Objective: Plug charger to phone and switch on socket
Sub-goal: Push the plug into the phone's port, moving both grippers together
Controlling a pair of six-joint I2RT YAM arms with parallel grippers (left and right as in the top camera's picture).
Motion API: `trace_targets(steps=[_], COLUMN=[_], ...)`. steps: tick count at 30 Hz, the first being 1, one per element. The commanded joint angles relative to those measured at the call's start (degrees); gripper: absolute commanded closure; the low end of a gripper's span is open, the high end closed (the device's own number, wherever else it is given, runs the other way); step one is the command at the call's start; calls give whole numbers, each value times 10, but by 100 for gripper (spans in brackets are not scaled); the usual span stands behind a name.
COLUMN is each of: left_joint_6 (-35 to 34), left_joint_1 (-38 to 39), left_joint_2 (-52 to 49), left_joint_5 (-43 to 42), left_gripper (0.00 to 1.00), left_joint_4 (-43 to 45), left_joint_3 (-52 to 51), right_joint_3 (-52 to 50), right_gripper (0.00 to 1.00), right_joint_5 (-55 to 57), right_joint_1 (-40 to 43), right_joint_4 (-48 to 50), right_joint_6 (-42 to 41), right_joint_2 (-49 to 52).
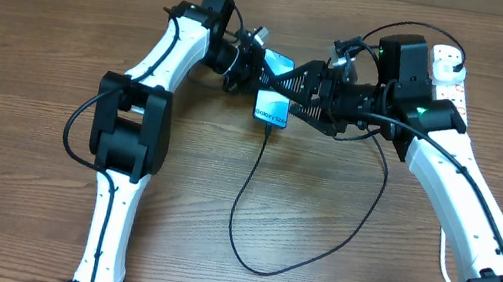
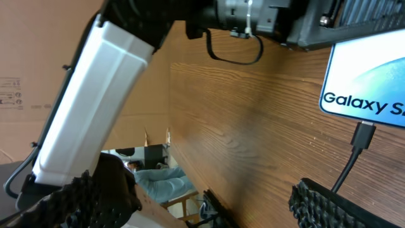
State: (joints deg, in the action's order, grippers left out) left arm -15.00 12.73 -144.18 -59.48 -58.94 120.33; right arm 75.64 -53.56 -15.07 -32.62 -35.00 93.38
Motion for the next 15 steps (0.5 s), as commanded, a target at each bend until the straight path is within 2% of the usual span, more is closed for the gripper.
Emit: trace_targets(steps=[1, 5, 15], left_joint_6=[17, 17, 22], left_joint_1=[0, 1, 2], left_joint_2=[-8, -9, -30], left_joint_5=[-1, 53, 43], left_gripper=[96, 96, 96], left_joint_4=[6, 5, 11], left_joint_3=[3, 2, 2], right_joint_3=[6, 6, 6], right_gripper=[3, 3, 3], right_joint_5=[4, 4, 4], right_joint_1=[0, 0, 0], right_joint_4=[1, 1, 1], right_joint_6=[10, 10, 10], right_joint_2=[-6, -6, -6])
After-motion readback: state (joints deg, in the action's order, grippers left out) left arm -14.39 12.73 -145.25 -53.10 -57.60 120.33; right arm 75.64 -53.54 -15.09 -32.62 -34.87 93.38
